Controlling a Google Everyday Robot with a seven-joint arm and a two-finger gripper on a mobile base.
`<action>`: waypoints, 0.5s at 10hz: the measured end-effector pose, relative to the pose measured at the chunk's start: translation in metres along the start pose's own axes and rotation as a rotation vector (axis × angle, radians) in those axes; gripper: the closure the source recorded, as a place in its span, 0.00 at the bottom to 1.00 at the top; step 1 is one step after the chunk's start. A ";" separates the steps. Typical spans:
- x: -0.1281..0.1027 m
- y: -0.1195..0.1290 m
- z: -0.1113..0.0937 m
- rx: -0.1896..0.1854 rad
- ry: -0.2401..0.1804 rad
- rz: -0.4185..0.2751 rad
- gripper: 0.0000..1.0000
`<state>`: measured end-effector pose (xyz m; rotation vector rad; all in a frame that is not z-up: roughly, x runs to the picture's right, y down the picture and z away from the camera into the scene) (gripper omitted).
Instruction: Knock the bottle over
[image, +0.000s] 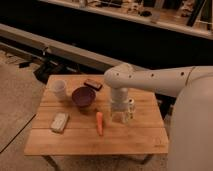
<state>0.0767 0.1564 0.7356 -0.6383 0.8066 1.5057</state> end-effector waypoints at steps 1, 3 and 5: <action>-0.003 -0.002 -0.003 0.027 -0.012 -0.017 0.35; -0.012 -0.003 -0.014 0.084 -0.057 -0.073 0.35; -0.024 0.004 -0.033 0.139 -0.125 -0.155 0.35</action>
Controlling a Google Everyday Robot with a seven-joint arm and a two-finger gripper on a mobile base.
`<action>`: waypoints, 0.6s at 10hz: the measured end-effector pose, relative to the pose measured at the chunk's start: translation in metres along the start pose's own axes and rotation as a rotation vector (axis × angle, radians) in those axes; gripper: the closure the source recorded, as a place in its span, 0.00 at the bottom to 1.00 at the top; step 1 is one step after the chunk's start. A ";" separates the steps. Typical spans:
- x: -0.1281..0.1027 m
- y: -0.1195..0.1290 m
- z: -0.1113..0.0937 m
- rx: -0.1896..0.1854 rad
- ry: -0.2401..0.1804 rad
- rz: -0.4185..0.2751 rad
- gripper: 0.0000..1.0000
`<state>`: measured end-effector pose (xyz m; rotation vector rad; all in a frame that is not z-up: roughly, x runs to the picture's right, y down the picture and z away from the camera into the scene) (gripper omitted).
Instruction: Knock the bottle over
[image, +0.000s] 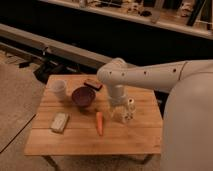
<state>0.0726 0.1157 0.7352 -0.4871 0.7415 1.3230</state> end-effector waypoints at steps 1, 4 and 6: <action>-0.007 0.003 -0.011 0.031 -0.037 -0.050 0.35; -0.024 0.025 -0.034 0.115 -0.118 -0.209 0.35; -0.027 0.037 -0.039 0.155 -0.137 -0.276 0.35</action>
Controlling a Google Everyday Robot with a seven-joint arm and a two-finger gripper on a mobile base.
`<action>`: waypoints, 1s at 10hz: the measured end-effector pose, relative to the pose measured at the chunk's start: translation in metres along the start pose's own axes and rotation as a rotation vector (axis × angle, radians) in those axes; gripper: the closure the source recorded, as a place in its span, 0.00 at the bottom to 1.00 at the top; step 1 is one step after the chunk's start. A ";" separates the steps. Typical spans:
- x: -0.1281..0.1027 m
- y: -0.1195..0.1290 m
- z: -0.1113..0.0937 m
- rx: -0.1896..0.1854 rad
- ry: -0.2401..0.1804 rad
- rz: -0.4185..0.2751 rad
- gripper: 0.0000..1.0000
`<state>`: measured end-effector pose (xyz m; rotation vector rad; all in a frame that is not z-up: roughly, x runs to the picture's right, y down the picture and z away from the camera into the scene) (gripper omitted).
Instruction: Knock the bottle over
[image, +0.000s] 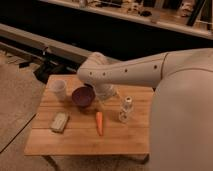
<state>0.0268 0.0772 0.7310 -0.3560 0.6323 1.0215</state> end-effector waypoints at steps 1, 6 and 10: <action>-0.001 0.003 -0.001 0.005 -0.001 -0.010 0.35; 0.010 0.036 -0.023 -0.102 0.035 0.166 0.35; 0.038 0.040 -0.027 -0.149 0.145 0.339 0.35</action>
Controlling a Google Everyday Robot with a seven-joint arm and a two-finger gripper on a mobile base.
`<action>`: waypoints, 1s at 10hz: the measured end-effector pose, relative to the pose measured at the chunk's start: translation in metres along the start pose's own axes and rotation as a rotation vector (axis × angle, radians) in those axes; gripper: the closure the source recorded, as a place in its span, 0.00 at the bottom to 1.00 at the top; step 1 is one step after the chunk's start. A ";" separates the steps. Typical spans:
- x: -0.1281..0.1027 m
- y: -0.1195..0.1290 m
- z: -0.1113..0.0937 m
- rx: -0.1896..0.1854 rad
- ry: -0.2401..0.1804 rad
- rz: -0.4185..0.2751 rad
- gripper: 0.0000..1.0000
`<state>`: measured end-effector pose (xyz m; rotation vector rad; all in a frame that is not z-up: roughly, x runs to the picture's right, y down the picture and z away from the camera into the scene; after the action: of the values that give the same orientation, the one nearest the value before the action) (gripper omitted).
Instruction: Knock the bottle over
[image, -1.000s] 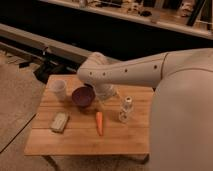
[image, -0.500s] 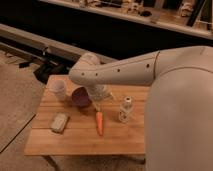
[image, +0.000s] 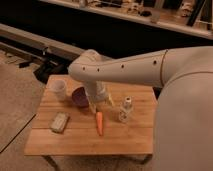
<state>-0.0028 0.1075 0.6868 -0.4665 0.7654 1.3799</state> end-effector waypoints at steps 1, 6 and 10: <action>0.004 -0.006 0.006 -0.006 0.030 0.043 0.35; 0.012 -0.037 0.039 -0.049 0.140 0.190 0.35; 0.006 -0.069 0.048 -0.035 0.168 0.242 0.35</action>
<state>0.0748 0.1343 0.7061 -0.5357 0.9606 1.5949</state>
